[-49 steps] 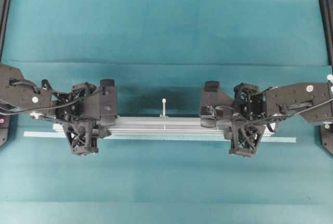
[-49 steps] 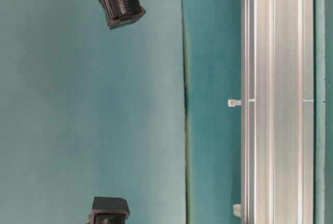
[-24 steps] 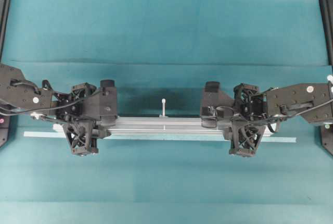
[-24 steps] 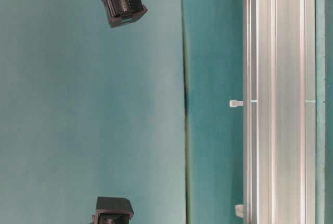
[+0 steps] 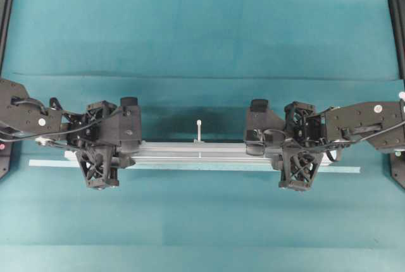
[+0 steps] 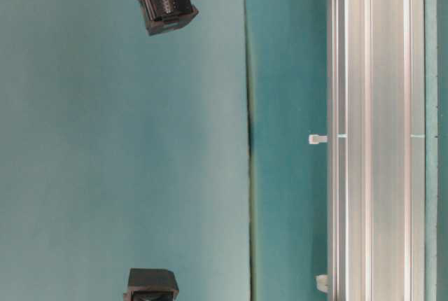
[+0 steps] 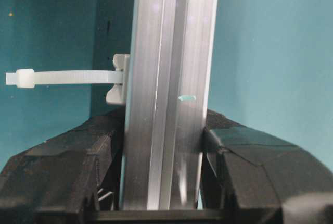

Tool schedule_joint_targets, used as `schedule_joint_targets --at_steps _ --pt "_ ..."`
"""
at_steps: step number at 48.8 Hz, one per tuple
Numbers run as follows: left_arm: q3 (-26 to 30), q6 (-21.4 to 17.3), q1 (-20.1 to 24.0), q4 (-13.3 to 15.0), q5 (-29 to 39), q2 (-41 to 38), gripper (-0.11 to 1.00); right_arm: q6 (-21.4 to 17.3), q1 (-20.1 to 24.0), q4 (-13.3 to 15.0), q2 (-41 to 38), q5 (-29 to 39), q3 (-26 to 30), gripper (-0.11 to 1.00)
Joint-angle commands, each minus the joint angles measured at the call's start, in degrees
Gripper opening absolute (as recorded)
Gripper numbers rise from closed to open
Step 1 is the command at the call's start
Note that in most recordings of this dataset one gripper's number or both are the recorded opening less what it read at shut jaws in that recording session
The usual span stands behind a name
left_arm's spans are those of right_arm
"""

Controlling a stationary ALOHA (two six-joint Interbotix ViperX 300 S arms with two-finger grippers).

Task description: Lift the large metal rail with both hands.

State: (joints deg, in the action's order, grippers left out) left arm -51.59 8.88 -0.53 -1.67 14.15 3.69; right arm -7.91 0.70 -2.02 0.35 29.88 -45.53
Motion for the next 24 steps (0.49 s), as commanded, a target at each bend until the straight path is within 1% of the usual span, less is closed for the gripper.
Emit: schedule_joint_targets --at_steps 1,4,6,9,10,16,20,22,24 --pt "-0.26 0.88 0.26 0.18 0.26 -0.09 0.36 -1.23 0.00 -1.32 -0.88 0.44 -0.62 0.60" --pt "-0.26 0.97 0.26 0.18 0.09 -0.09 0.36 -1.14 0.18 -1.93 -1.05 0.44 -0.26 0.77" --pt "-0.26 1.14 0.35 0.18 0.00 -0.09 0.36 -1.23 0.18 -2.02 -1.14 0.44 -0.18 0.85" --pt "-0.35 1.32 0.44 0.18 0.00 -0.09 0.37 -1.41 0.35 -2.02 -1.23 0.35 0.00 0.92" --pt "-0.44 1.32 0.44 0.18 0.00 -0.09 0.40 -1.32 0.35 -2.02 -1.23 0.35 0.00 0.93" --pt "-0.44 0.79 0.44 0.18 0.00 0.00 0.75 -1.41 0.44 -2.02 -1.23 0.35 0.00 0.94" --pt "-0.44 0.62 0.44 0.18 0.00 0.00 0.94 -1.49 0.53 -2.02 -1.05 0.44 0.00 0.94" --pt "-0.35 0.53 0.44 0.18 0.09 0.00 0.98 -1.58 0.53 -2.02 -0.97 0.44 0.00 0.94" --pt "-0.35 0.44 0.44 0.18 0.09 0.09 0.99 -1.58 0.53 -2.02 -0.79 0.44 0.00 0.94"
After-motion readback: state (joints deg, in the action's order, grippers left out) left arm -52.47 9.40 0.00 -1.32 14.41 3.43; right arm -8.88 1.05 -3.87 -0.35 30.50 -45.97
